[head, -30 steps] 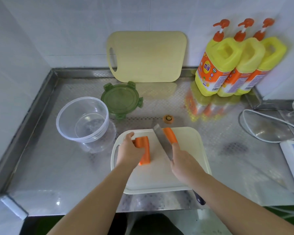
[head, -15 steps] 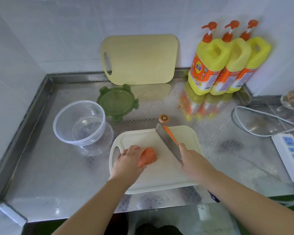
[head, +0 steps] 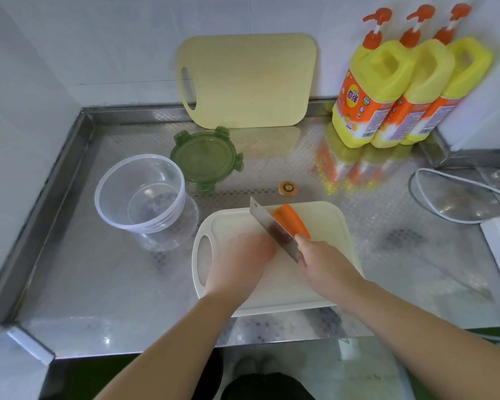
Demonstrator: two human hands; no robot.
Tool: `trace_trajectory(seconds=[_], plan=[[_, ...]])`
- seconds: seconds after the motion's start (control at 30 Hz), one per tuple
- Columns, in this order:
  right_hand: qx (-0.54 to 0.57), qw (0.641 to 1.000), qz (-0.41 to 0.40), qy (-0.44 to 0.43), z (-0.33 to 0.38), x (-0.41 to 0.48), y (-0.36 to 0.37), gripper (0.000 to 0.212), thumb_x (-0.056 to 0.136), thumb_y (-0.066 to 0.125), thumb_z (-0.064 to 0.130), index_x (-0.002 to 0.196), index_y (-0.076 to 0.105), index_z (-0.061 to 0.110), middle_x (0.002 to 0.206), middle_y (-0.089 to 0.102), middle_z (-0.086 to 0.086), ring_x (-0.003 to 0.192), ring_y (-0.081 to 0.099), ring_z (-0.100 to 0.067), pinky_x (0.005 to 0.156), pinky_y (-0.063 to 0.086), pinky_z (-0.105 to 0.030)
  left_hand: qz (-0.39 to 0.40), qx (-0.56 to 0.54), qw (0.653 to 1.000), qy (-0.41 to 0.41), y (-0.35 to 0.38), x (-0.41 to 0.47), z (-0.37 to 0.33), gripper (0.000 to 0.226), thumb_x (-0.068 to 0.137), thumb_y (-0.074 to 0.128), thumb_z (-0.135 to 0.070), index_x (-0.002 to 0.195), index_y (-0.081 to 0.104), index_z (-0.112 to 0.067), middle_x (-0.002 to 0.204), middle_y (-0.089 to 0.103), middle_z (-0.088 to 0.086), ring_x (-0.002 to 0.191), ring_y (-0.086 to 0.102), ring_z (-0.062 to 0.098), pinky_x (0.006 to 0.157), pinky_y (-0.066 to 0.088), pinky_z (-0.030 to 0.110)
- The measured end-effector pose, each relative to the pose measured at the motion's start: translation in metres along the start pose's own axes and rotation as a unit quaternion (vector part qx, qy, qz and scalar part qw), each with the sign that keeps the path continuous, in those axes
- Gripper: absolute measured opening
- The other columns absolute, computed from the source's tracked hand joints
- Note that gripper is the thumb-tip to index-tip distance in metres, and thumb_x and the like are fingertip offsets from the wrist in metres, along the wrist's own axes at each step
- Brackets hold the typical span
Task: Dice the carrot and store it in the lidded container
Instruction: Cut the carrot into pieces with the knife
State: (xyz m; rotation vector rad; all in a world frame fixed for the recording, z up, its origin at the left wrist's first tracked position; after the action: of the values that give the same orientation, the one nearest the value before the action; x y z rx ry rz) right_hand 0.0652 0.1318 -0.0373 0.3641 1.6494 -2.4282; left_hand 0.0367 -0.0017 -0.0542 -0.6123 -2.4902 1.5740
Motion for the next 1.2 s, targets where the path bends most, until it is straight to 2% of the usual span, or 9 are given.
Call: trace_trajectory(seconds=[0.07,0.2,0.37,0.6,0.7,0.9,1.07,1.2], plan=[[0.012,1.000,-0.021,-0.001,0.002,-0.002,-0.009,0.014,0.098,0.037,0.018,0.110,0.044,0.015,0.065,0.043,0.002,0.061,0.048,-0.023,0.052,0.034,-0.032,-0.005,-0.002,1.000,0.010,0.001,0.001,0.000,0.041,0.091,0.056,-0.033,0.131,0.049,-0.027,0.130,0.044,-0.013,0.117,0.045,0.013,0.079,0.045,0.029],[-0.009,0.999,-0.016,-0.028,0.015,-0.011,-0.011,0.016,0.099,0.035,0.020,0.113,0.042,0.019,0.071,0.047,-0.002,0.067,0.052,-0.029,0.060,0.042,-0.037,-0.007,0.005,1.000,0.003,0.002,0.000,0.004,0.039,0.090,0.055,-0.035,0.128,0.050,-0.028,0.125,0.044,-0.014,0.114,0.045,0.012,0.078,0.046,0.029],[-0.030,0.999,-0.004,-0.034,0.020,-0.015,-0.006,0.010,0.098,0.035,0.016,0.107,0.038,0.020,0.071,0.047,-0.001,0.065,0.050,-0.027,0.060,0.043,-0.037,-0.005,0.006,1.000,-0.004,0.002,-0.004,0.005,0.038,0.089,0.055,-0.034,0.126,0.050,-0.028,0.123,0.044,-0.013,0.113,0.045,0.013,0.077,0.048,0.030],[-0.038,0.999,0.014,-0.035,0.020,-0.016,0.000,0.017,0.095,0.038,0.011,0.109,0.038,0.020,0.074,0.050,-0.002,0.068,0.053,-0.028,0.059,0.040,-0.036,-0.023,0.020,0.999,0.022,0.001,-0.004,0.000,0.037,0.087,0.057,-0.032,0.123,0.054,-0.024,0.121,0.047,-0.011,0.110,0.047,0.013,0.074,0.047,0.031],[-0.040,0.998,0.018,-0.035,0.020,-0.018,0.001,0.021,0.097,0.036,0.011,0.116,0.039,0.019,0.075,0.049,-0.001,0.067,0.050,-0.026,0.058,0.037,-0.034,-0.040,0.019,0.998,0.038,-0.001,-0.003,-0.002,0.031,0.088,0.058,-0.031,0.117,0.059,-0.020,0.117,0.051,-0.008,0.107,0.050,0.015,0.069,0.049,0.033],[-0.072,0.996,0.036,-0.045,0.026,-0.022,0.002,0.028,0.096,0.037,0.009,0.123,0.035,0.016,0.082,0.052,0.001,0.074,0.057,-0.022,0.062,0.043,-0.033,-0.071,0.039,0.994,0.073,-0.003,-0.001,-0.005,0.022,0.080,0.069,-0.027,0.099,0.064,-0.016,0.102,0.057,-0.005,0.090,0.058,0.019,0.052,0.048,0.031],[-0.084,0.994,0.054,-0.046,0.028,-0.019,0.006,0.035,0.095,0.038,0.006,0.128,0.032,0.015,0.077,0.046,0.004,0.067,0.050,-0.018,0.060,0.039,-0.030,-0.098,0.038,0.990,0.096,-0.004,0.000,-0.007,0.021,0.076,0.076,-0.026,0.091,0.065,-0.015,0.090,0.058,-0.003,0.076,0.059,0.020,0.040,0.049,0.030],[-0.079,0.993,0.070,-0.044,0.023,-0.017,0.011,0.040,0.095,0.037,0.004,0.133,0.030,0.013,0.067,0.034,0.008,0.067,0.045,-0.018,0.059,0.034,-0.029,-0.112,0.029,0.987,0.112,-0.005,0.000,-0.007,0.020,0.074,0.077,-0.023,0.088,0.065,-0.014,0.085,0.057,-0.002,0.073,0.060,0.021,0.039,0.048,0.028]])
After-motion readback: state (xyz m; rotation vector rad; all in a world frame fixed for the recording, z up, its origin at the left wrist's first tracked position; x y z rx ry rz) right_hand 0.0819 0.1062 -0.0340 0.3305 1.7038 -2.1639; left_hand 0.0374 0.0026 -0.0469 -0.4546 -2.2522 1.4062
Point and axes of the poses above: each hand's wrist, its own x-axis towards the middle knuckle, its own y-axis out of the palm, z = x × y, the point moved 10 cm from there along x, towards the middle knuckle
